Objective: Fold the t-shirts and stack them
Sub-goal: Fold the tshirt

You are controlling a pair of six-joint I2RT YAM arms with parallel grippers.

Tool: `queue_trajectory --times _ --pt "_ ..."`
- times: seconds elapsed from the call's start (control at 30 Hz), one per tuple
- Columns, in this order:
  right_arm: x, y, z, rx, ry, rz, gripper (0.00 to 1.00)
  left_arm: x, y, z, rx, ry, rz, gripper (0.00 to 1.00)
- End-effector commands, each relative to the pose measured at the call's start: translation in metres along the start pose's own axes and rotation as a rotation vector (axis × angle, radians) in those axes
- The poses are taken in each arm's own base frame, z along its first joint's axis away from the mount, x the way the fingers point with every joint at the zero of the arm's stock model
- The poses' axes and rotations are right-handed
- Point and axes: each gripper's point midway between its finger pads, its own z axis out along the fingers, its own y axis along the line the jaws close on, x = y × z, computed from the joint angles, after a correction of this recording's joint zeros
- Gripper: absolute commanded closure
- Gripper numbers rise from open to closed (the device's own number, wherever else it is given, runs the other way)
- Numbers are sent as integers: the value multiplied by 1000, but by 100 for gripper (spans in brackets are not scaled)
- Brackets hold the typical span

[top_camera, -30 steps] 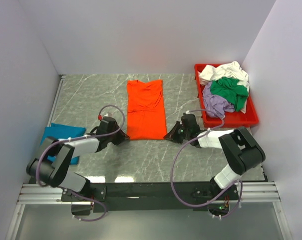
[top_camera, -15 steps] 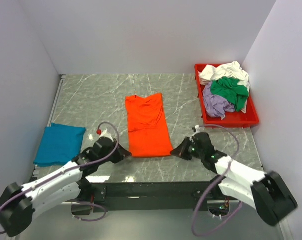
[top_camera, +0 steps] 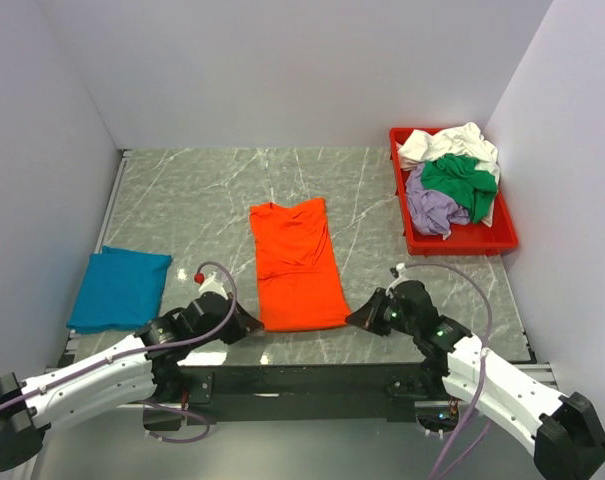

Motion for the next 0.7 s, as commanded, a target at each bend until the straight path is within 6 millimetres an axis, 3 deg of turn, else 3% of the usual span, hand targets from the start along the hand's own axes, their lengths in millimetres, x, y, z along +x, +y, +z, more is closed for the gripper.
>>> queue_trajectory --times 0.0,0.17,0.23,0.37,0.43,0.47,0.53,0.67 --pt "-31 19 -12 28 -109 -59 100 -27 -26 -14 14 -99 22 99" --pt "-62 52 -28 27 -193 -116 100 -43 -40 -20 -29 -139 72 100" --pt "-71 55 -27 60 -204 -129 100 -55 -49 -21 -62 -166 97 100" --pt "-99 89 -29 42 -244 -173 100 -78 -70 -19 -60 -186 120 100" --pt "-110 93 -21 66 -243 -179 100 -101 -73 -16 -69 -208 114 100" --pt "-122 107 -23 48 -262 -193 100 -104 -77 -15 -49 -187 110 100" --pt "-139 119 -15 49 -261 -196 100 -129 -81 -10 -54 -217 104 100" --pt "-166 130 3 55 -249 -193 100 -172 -91 0 -66 -247 90 100"
